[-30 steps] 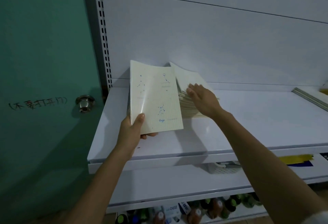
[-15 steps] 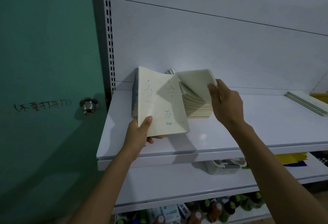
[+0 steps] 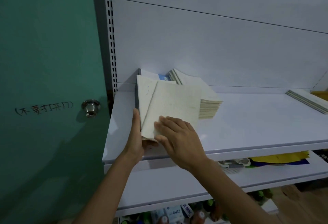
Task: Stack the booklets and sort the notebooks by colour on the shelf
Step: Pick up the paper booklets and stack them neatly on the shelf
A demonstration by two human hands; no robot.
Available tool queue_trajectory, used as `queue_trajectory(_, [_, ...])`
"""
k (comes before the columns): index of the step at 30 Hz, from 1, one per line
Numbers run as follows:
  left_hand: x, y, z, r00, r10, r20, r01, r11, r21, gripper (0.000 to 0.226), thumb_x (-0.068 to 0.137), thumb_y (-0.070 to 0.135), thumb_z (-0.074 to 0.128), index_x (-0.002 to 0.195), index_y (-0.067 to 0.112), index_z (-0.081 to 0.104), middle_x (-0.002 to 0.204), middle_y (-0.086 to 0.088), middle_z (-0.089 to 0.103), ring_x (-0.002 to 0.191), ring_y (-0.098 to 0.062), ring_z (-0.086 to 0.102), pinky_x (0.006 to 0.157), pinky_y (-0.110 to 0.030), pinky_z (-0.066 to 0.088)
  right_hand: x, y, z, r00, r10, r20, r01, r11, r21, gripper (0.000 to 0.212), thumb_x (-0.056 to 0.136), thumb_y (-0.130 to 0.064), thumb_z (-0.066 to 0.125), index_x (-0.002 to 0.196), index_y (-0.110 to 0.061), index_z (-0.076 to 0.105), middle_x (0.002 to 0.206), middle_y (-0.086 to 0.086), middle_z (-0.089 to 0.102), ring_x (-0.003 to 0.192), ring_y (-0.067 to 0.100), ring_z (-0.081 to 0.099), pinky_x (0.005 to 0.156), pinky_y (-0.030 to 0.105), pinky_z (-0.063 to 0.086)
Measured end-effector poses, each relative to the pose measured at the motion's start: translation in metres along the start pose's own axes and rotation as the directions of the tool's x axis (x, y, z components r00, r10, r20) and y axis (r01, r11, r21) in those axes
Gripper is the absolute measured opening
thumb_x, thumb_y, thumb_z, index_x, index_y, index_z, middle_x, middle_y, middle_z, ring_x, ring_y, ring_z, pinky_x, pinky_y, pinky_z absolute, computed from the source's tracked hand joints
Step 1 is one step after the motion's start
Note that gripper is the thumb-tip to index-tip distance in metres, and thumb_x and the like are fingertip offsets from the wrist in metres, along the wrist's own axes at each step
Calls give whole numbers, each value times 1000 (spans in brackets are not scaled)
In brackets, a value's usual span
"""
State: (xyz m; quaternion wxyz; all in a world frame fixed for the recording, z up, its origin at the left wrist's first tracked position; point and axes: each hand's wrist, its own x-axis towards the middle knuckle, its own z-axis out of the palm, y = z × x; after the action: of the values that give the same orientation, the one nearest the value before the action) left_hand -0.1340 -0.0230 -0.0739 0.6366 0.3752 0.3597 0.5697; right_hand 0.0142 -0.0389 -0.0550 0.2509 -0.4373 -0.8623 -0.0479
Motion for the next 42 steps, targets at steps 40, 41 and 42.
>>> queue_trajectory(40, [-91,-193,397,904,33,427,-146,961,234,34,80,35,63,112,23,62,107,12,71,99,-7,66,76,-17,52,-350,223,-252,412,911,-5,-373,174,912,31,73,-41,64,101,-28,64,88,-16,72,79,9,69,71,36,53])
queue_trajectory(41, [-92,-198,409,894,25,447,-145,961,237,35,79,36,63,112,23,61,106,14,71,99,-5,66,76,-16,51,-360,230,-255,385,923,-10,-369,164,915,32,72,-41,65,101,-27,64,89,-15,72,80,10,69,72,37,53])
queue_trajectory(42, [-92,-203,419,884,20,467,-149,959,241,36,80,36,63,113,22,61,105,15,70,98,-4,66,75,-14,51,-368,237,-258,363,932,-14,-364,156,918,32,72,-41,65,101,-27,65,89,-15,73,81,10,69,72,36,53])
